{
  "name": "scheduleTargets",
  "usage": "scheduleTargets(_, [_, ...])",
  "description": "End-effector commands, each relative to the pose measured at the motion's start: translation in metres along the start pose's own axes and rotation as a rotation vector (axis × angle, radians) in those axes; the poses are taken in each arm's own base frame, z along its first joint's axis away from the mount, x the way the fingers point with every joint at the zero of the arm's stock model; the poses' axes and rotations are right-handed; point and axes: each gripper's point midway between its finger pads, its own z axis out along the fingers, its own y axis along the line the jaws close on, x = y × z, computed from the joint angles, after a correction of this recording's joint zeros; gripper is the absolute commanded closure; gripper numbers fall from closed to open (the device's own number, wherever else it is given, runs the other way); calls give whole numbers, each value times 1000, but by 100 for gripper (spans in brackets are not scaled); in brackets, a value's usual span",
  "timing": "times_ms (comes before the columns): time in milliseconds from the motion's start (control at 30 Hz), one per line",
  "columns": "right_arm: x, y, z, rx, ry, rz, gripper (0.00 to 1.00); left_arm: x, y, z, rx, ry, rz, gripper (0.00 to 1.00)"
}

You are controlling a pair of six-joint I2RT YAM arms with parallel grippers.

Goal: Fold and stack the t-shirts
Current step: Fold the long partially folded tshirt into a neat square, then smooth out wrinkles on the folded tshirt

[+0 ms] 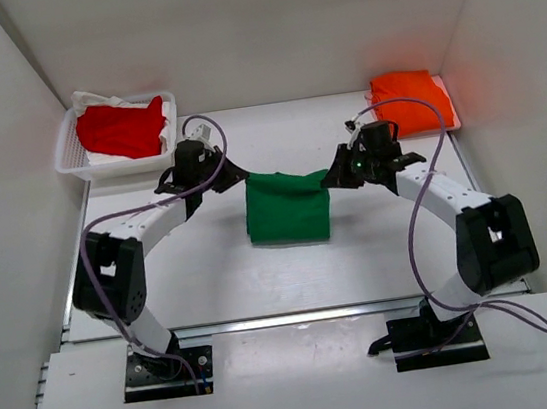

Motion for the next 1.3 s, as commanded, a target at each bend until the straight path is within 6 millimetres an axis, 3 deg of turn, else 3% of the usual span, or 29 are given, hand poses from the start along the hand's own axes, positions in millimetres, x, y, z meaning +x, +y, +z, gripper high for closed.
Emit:
scheduleTargets(0, [-41, -3, 12, -24, -81, -58, 100, -44, -5, 16, 40, -93, 33, 100])
scheduleTargets(233, [-69, -37, 37, 23, -108, -31, 100, -55, 9, 63, 35, -74, 27, 100])
scheduleTargets(300, [-77, -48, 47, 35, -113, -10, 100, -56, 16, 81, 33, -60, 11, 93])
scheduleTargets(333, [-83, -52, 49, 47, -127, -18, 100, -58, 18, 84, 33, -65, 10, 85])
scheduleTargets(367, [-92, -60, 55, 76, -146, -22, 89, -63, 22, 90, 32, -81, -16, 74])
scheduleTargets(467, [-119, -71, 61, 127, -196, -65, 60, -88, 30, 91, 36, -142, -74, 55])
scheduleTargets(567, [-146, -79, 51, 195, -277, -62, 42, -113, 30, 77, 31, -199, -84, 48])
scheduleTargets(667, [-145, -79, 36, 217, -298, -30, 32, -120, 23, 55, 54, -204, -78, 45])
scheduleTargets(700, [-135, -81, 32, 224, -290, -4, 30, -109, 22, 51, 65, -161, -82, 45])
scheduleTargets(733, [-131, -67, 28, 180, -293, -9, 26, -98, 18, 49, 71, -125, -86, 45])
scheduleTargets(767, [-111, -75, 31, 176, -262, 20, 20, -89, 14, 46, 99, -85, -91, 46])
scheduleTargets(800, [-96, -71, 31, 163, -244, 29, 15, -68, 7, 45, 126, -31, -94, 46])
scheduleTargets(933, [-46, -71, 32, 198, -171, 53, 11, 2, -4, 48, 149, 128, -86, 49])
scheduleTargets(1033, [-22, -58, 43, 208, -130, 38, 8, 50, -15, 51, 169, 246, -81, 49])
scheduleTargets(1067, [-18, -57, 46, 212, -122, 37, 7, 57, -10, 52, 153, 265, -82, 49])
scheduleTargets(1133, [-10, -58, 56, 224, -92, 52, 7, 91, 4, 56, 69, 350, -88, 50])
scheduleTargets(1267, [19, -73, 72, 332, -11, 74, 6, 127, 59, 51, -147, 421, -178, 51])
